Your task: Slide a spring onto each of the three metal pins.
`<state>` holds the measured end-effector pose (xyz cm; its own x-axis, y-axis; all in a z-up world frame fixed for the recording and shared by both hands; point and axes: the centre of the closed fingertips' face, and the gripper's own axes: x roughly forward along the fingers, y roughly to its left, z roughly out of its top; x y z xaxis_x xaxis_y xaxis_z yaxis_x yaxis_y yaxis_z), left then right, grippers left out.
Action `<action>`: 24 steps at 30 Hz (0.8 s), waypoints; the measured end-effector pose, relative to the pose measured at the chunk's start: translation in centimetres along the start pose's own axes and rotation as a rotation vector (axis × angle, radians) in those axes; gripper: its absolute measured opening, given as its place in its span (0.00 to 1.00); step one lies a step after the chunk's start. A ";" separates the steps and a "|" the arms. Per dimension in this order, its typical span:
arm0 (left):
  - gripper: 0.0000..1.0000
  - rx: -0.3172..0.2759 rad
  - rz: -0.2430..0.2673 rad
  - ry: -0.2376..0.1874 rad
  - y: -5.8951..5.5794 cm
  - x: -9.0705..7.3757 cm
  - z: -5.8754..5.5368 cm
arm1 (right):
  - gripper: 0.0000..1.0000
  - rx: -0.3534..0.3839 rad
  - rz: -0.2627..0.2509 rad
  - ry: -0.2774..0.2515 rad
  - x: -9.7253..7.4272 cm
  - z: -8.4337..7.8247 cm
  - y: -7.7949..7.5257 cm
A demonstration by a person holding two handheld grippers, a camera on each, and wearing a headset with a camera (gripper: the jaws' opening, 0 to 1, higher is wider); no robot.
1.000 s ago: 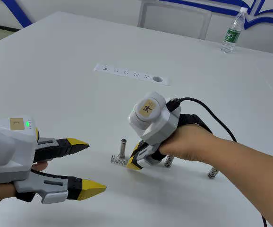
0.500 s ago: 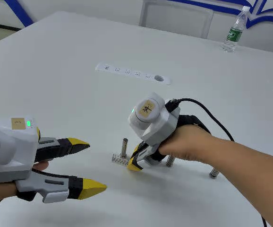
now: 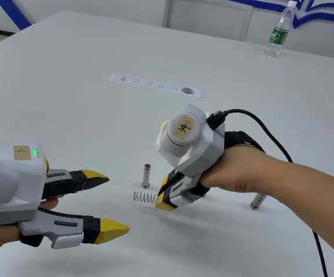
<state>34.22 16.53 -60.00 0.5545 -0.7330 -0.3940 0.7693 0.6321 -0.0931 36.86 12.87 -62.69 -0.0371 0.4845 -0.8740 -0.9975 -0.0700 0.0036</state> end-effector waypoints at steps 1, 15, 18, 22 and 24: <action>0.62 0.002 -0.004 0.000 -0.1 0.1 0.1 | 0.11 -0.009 0.001 -0.007 -0.3 0.2 0.1; 0.43 0.054 -0.078 -0.031 -1.9 0.8 1.3 | 0.11 -0.147 0.024 -0.016 -2.7 1.3 2.5; 0.36 0.066 -0.091 -0.039 -2.1 1.0 1.5 | 0.11 -0.160 0.026 -0.015 -2.8 1.3 2.7; 0.29 0.074 -0.109 -0.054 -2.4 1.1 1.9 | 0.11 -0.177 0.028 -0.010 -2.9 1.2 2.8; 0.25 0.079 -0.115 -0.059 -2.5 1.2 2.0 | 0.11 -0.180 0.028 -0.010 -3.0 1.2 2.8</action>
<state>33.58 13.53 -58.37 0.4775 -0.8141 -0.3305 0.8498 0.5235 -0.0617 34.07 12.29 -59.48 -0.0661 0.4884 -0.8701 -0.9694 -0.2381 -0.0600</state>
